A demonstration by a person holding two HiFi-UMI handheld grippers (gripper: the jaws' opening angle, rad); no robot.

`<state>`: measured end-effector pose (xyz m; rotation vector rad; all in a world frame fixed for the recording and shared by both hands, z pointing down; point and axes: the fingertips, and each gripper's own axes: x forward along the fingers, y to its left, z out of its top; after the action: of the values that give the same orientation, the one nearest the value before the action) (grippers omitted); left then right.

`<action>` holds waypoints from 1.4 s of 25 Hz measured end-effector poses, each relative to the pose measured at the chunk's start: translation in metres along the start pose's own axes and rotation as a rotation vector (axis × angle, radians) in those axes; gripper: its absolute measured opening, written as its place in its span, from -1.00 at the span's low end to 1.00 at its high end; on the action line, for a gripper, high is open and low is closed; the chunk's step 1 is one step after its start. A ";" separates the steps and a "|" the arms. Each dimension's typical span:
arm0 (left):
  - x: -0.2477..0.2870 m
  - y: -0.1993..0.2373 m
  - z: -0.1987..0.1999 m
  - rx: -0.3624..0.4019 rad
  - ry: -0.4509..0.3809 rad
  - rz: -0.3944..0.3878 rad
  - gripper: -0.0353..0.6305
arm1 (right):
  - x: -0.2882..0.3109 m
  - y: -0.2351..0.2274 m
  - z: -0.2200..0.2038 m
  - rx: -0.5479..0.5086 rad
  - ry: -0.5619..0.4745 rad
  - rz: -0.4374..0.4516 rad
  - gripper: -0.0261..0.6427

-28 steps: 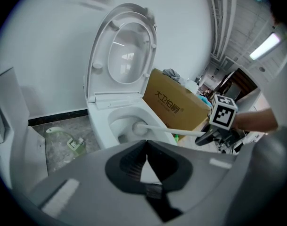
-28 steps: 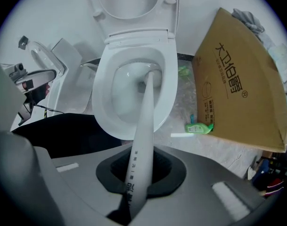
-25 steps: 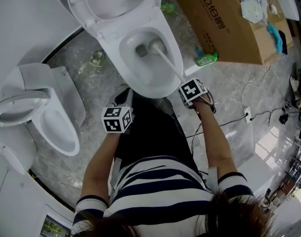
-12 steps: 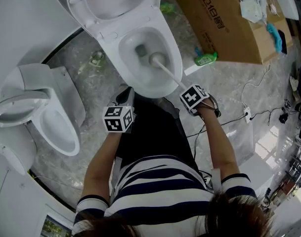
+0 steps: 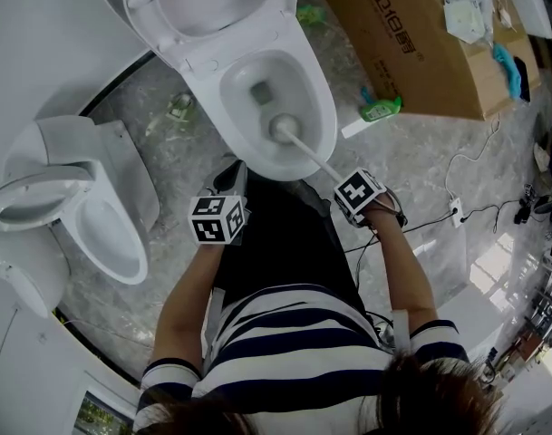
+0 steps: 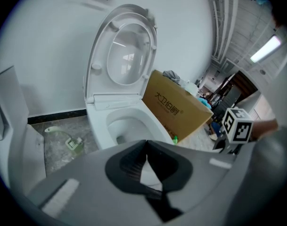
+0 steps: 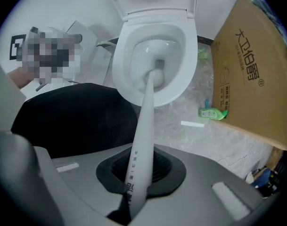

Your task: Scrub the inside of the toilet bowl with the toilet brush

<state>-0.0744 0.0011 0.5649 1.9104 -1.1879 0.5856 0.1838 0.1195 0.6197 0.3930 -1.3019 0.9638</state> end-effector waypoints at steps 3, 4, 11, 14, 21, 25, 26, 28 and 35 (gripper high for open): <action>0.000 0.000 0.000 -0.002 0.001 0.001 -0.89 | 0.000 0.010 -0.002 0.005 -0.002 0.035 -0.85; 0.001 0.000 0.000 -0.002 0.001 0.001 -0.89 | 0.001 0.013 -0.002 0.004 -0.005 0.046 -0.85; -0.001 0.000 0.000 -0.007 -0.002 0.002 -0.89 | 0.003 0.036 0.017 -0.012 -0.047 0.121 -0.85; 0.000 0.000 0.002 -0.008 -0.006 0.004 -0.89 | 0.003 0.035 0.035 -0.031 -0.076 0.112 -0.85; -0.001 0.001 0.000 -0.009 -0.007 0.007 -0.89 | 0.003 0.029 0.078 -0.035 -0.118 0.102 -0.85; -0.002 0.003 -0.001 -0.015 -0.008 0.013 -0.89 | -0.001 0.029 0.101 -0.047 -0.141 0.088 -0.85; -0.003 0.004 0.000 -0.018 -0.009 0.014 -0.89 | -0.001 0.029 0.106 -0.049 -0.145 0.084 -0.85; -0.004 0.005 0.000 -0.020 -0.010 0.016 -0.89 | -0.002 0.028 0.114 -0.051 -0.152 0.074 -0.85; -0.008 0.012 0.001 -0.033 -0.023 0.026 -0.89 | -0.014 0.020 0.132 -0.056 -0.210 0.002 -0.85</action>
<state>-0.0886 0.0018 0.5633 1.8812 -1.2309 0.5565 0.0855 0.0293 0.6372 0.4589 -1.5167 0.9038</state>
